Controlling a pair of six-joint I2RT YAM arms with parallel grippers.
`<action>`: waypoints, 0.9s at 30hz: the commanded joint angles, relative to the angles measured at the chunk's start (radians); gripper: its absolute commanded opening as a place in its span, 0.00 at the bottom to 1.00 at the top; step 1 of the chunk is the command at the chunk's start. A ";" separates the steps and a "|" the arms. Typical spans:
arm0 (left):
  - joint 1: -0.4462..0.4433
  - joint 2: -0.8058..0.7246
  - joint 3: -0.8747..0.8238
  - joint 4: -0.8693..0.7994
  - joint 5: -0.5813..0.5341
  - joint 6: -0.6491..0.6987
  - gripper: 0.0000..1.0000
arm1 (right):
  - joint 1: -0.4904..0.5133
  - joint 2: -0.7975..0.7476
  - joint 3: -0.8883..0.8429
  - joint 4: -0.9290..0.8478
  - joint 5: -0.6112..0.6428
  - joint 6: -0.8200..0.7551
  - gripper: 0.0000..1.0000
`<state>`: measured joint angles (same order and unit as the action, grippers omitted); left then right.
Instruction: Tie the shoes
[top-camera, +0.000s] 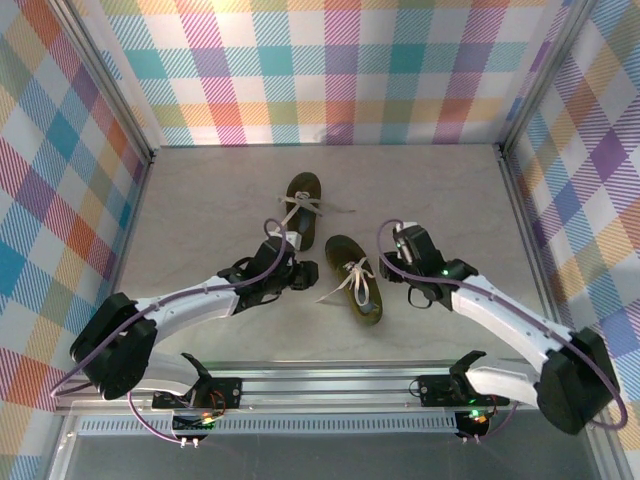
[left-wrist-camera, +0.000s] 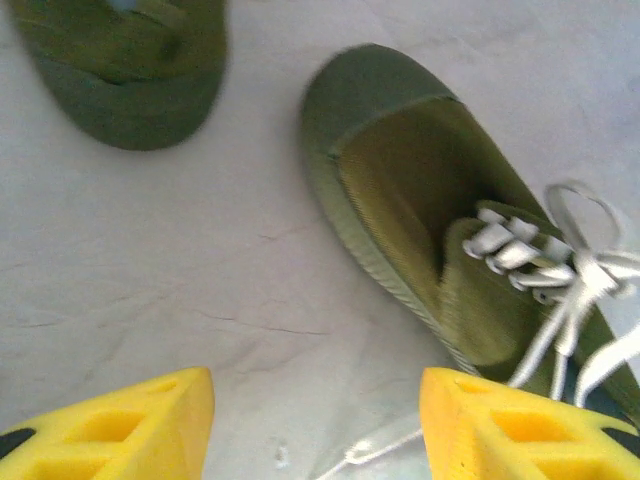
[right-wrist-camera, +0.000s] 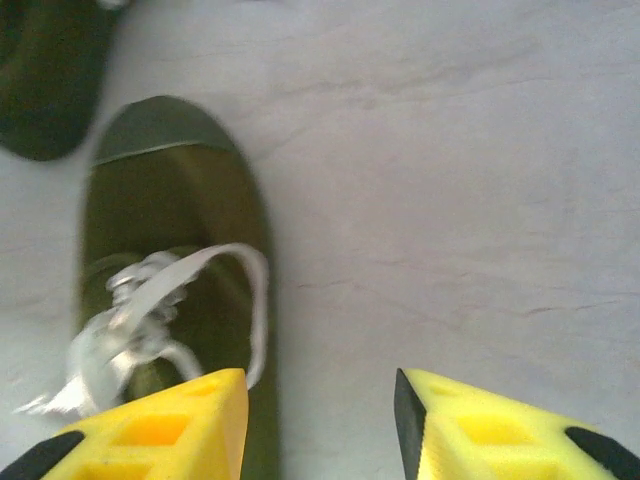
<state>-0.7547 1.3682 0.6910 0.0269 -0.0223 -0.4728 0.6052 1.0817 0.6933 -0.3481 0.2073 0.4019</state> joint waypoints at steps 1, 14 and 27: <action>-0.035 0.015 0.028 0.049 -0.016 0.042 0.56 | 0.001 -0.065 -0.073 0.068 -0.291 0.054 0.44; -0.039 -0.039 -0.011 0.041 -0.077 0.030 0.55 | 0.007 0.078 -0.100 0.173 -0.488 0.016 0.52; -0.035 -0.142 -0.064 -0.010 -0.133 0.029 0.53 | 0.045 0.118 0.074 0.106 -0.417 -0.008 0.08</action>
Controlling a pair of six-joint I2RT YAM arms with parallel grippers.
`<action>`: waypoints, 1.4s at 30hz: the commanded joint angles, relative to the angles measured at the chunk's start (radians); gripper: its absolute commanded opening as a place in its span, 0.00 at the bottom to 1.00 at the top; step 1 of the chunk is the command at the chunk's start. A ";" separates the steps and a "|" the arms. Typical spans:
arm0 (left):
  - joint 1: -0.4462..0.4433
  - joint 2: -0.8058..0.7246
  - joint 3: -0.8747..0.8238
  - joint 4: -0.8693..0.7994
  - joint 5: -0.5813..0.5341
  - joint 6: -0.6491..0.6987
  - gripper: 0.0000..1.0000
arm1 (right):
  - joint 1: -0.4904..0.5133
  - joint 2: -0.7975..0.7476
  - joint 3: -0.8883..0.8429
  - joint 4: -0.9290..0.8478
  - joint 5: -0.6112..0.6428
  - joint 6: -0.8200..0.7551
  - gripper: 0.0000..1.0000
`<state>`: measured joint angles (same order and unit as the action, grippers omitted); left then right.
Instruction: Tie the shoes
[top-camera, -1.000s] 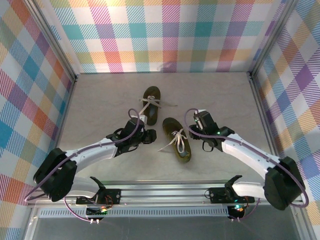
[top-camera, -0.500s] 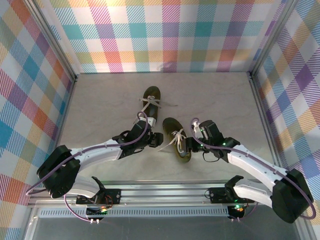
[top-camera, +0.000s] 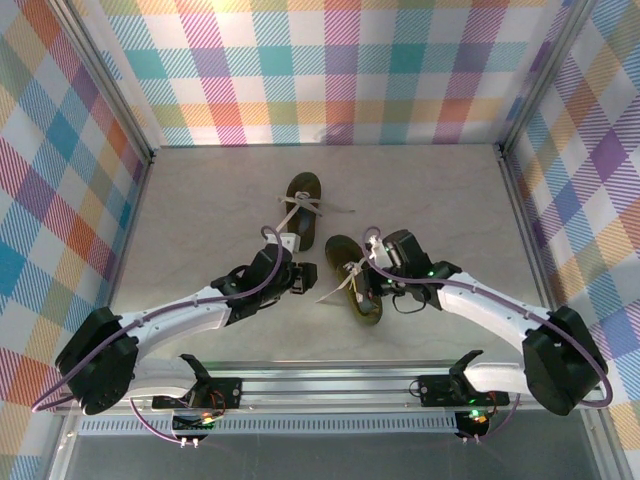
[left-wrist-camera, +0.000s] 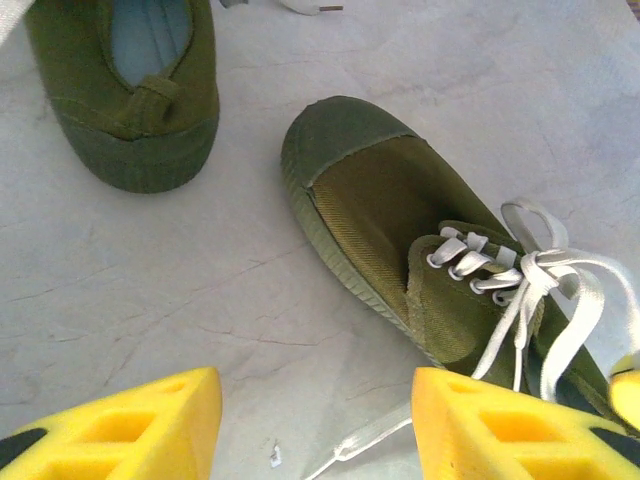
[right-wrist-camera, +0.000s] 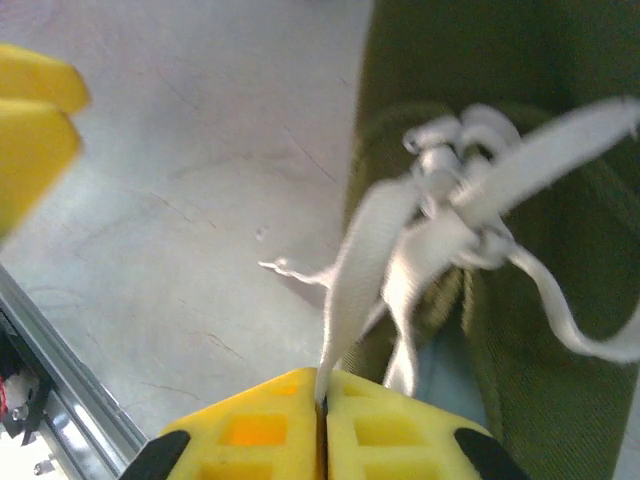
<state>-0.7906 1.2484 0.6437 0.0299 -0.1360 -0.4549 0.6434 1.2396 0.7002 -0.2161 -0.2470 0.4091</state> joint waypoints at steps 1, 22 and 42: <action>0.000 -0.020 -0.016 -0.009 -0.012 0.015 0.53 | 0.007 -0.040 0.088 -0.045 0.071 -0.016 0.07; -0.021 -0.069 -0.087 0.023 0.021 0.005 0.52 | -0.034 0.482 0.617 -0.228 0.140 -0.027 0.54; -0.246 0.302 0.157 0.098 0.074 0.039 0.35 | -0.244 0.185 0.304 -0.204 0.191 -0.030 0.66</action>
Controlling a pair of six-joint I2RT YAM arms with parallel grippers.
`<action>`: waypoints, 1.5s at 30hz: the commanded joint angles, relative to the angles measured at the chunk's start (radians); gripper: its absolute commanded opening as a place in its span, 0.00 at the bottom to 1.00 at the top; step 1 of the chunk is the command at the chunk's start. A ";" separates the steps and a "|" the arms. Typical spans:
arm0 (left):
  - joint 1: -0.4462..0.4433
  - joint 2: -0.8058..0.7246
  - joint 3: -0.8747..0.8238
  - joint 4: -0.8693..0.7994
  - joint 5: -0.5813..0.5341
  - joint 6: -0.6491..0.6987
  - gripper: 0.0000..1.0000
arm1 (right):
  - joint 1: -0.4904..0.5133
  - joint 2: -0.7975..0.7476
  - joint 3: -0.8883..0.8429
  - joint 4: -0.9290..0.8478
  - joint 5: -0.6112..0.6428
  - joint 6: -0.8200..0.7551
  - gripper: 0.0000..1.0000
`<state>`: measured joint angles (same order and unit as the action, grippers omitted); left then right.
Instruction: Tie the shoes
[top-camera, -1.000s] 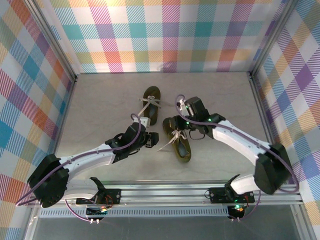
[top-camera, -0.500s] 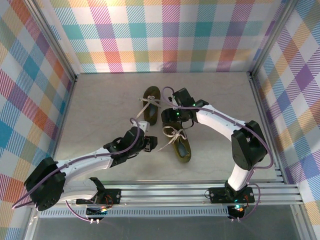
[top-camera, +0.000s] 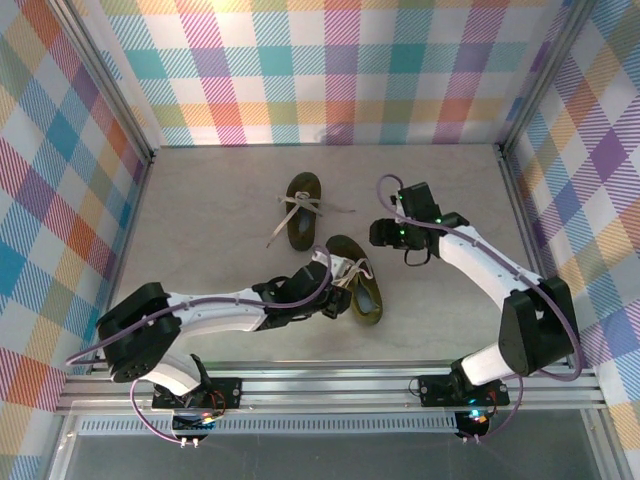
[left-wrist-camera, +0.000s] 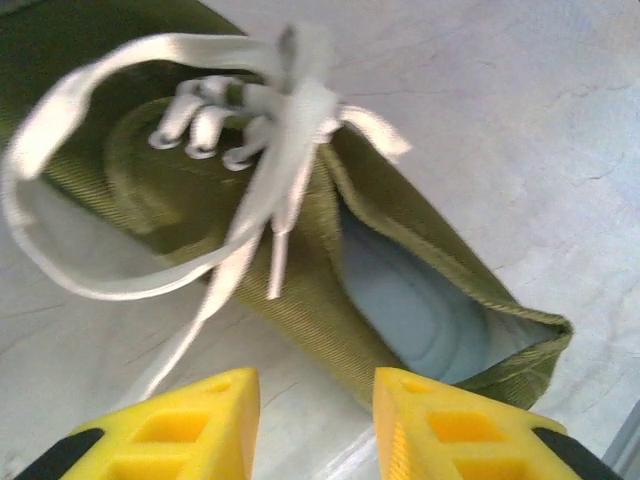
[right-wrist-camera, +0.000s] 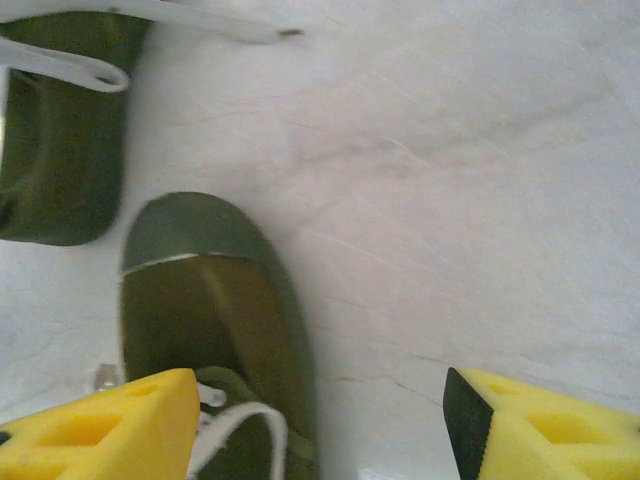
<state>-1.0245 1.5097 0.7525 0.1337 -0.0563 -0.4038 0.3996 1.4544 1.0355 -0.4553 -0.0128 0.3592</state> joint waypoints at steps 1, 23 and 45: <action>-0.013 0.052 0.064 -0.017 -0.015 -0.025 0.35 | -0.001 -0.036 -0.040 0.036 -0.042 0.020 0.66; 0.038 0.153 0.219 -0.139 -0.022 -0.095 0.37 | -0.010 -0.074 -0.109 0.067 -0.050 0.014 0.66; 0.072 0.123 0.203 -0.142 -0.017 -0.049 0.20 | -0.011 -0.094 -0.121 0.056 -0.047 0.014 0.65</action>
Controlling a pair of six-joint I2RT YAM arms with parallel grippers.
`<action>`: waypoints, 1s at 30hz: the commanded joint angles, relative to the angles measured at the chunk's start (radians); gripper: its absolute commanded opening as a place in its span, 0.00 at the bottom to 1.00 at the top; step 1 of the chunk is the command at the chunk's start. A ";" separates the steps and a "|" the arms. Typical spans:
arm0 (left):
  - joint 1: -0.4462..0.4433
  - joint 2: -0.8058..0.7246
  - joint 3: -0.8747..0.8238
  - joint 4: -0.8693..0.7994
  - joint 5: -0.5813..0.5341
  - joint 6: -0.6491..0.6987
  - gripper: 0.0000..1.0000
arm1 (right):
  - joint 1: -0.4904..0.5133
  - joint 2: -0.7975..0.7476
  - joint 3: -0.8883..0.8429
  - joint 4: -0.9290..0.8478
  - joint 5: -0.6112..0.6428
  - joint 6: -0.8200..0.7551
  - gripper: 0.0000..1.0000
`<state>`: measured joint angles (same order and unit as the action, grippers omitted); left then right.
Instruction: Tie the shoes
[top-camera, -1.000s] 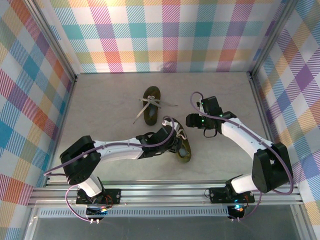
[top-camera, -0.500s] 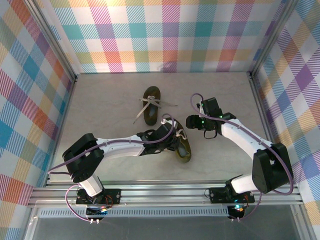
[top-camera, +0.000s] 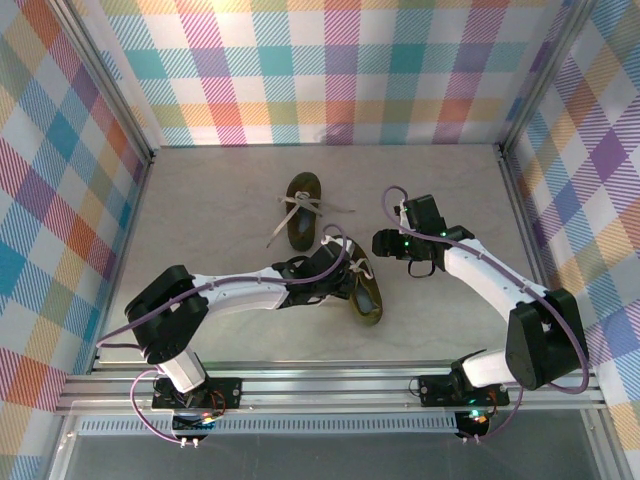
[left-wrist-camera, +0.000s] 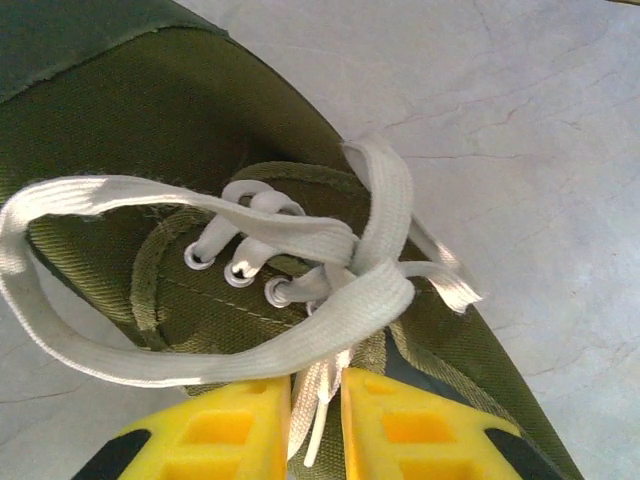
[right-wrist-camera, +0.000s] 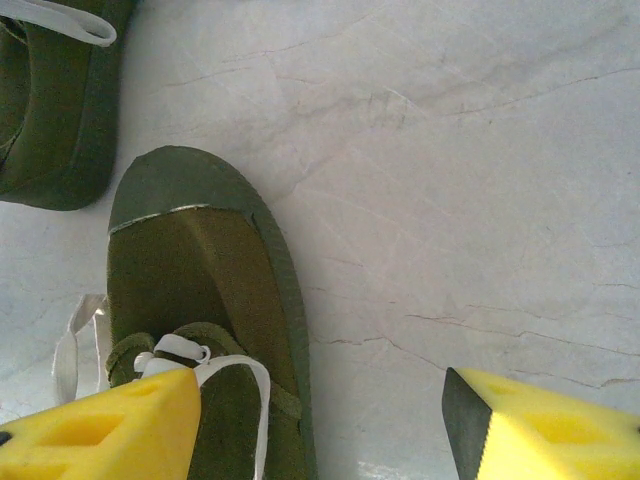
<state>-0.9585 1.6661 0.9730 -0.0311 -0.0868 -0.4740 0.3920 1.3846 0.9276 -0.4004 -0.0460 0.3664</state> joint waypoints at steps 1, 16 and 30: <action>0.005 -0.037 -0.016 0.015 0.005 0.023 0.20 | -0.004 -0.024 -0.013 0.002 -0.015 0.008 0.65; -0.002 -0.003 0.019 -0.036 -0.020 0.039 0.20 | -0.004 -0.021 -0.010 -0.002 -0.016 0.003 0.65; -0.002 0.043 0.047 -0.025 0.001 0.037 0.25 | -0.004 -0.035 -0.026 -0.007 -0.008 0.001 0.65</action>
<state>-0.9596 1.6859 0.9840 -0.0509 -0.0879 -0.4503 0.3920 1.3804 0.9154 -0.4007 -0.0456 0.3660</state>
